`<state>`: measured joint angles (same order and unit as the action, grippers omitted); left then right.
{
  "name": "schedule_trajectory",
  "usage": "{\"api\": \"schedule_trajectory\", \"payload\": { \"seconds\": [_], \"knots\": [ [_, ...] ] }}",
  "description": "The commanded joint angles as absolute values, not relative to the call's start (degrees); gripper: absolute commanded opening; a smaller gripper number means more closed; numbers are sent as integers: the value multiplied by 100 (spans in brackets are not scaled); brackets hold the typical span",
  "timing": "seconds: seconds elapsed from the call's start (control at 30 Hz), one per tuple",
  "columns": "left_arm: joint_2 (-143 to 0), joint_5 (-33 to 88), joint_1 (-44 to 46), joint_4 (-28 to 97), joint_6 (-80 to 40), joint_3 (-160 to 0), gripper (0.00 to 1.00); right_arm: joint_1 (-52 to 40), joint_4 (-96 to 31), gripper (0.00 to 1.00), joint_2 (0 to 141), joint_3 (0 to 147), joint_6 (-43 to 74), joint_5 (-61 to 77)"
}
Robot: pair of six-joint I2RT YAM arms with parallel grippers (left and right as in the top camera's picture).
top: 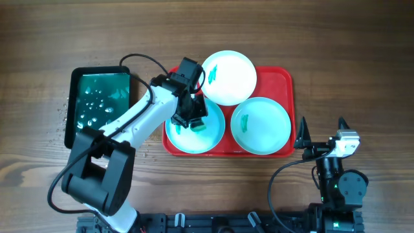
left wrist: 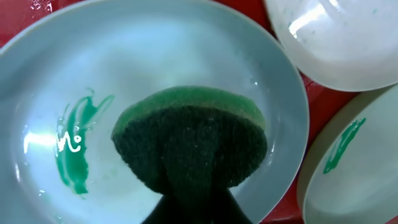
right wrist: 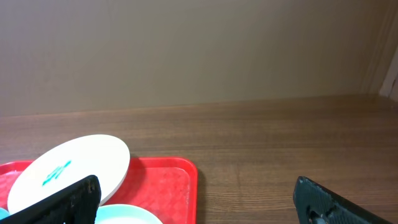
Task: Clean dirty plates on tray and stack at the side
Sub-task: 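Lift the sponge and carry it over the front-left white plate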
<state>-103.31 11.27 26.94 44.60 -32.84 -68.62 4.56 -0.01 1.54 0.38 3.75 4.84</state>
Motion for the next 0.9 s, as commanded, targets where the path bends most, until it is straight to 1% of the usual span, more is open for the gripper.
{"api": "schedule_trajectory", "payload": {
  "seconds": [0.0,0.03,0.07,0.27,0.37,0.4,0.43,0.47,0.5,0.57,0.6,0.63,0.73,0.77,0.8,0.87],
  "knots": [
    [-10383,1013,2689,4480,-3190,-6836,29,484,14,100,139,30,316,445],
    [-10383,1013,2689,4477,-3190,-6836,45,484,14,100,139,30,318,445],
    [-10383,1013,2689,4475,-3190,-6836,46,484,14,100,139,30,316,445],
    [-10265,1015,2567,4547,-3188,-6997,45,484,14,100,139,30,316,445],
    [-9920,985,2329,4971,-3168,-7347,42,484,14,100,139,30,316,445],
    [-9736,897,2193,5170,-3168,-7489,35,484,14,100,139,30,318,445],
    [-9531,768,2045,5360,-3168,-7614,24,484,14,100,139,30,316,445],
    [-9295,609,1879,5509,-3168,-7703,20,484,14,100,139,30,316,445],
    [-9085,495,1741,5570,-3170,-7728,21,484,14,100,139,30,318,445],
    [-8493,296,1321,5614,-3168,-7728,42,484,14,100,139,30,316,445],
    [-8315,263,1177,5631,-3170,-7728,68,484,14,100,139,30,316,445],
    [-8075,266,952,5651,-3170,-7728,100,484,14,100,139,30,316,445],
    [-7848,263,633,5756,-3170,-7728,100,484,47,100,139,30,290,429],
    [-7848,263,598,5787,-3170,-7725,100,484,257,100,139,30,263,318],
    [-7863,263,572,5817,-3170,-7719,100,484,521,100,139,30,508,460],
    [-7876,266,572,5817,-3170,-7697,100,484,1168,100,139,30,1824,1369]
  ]
}}
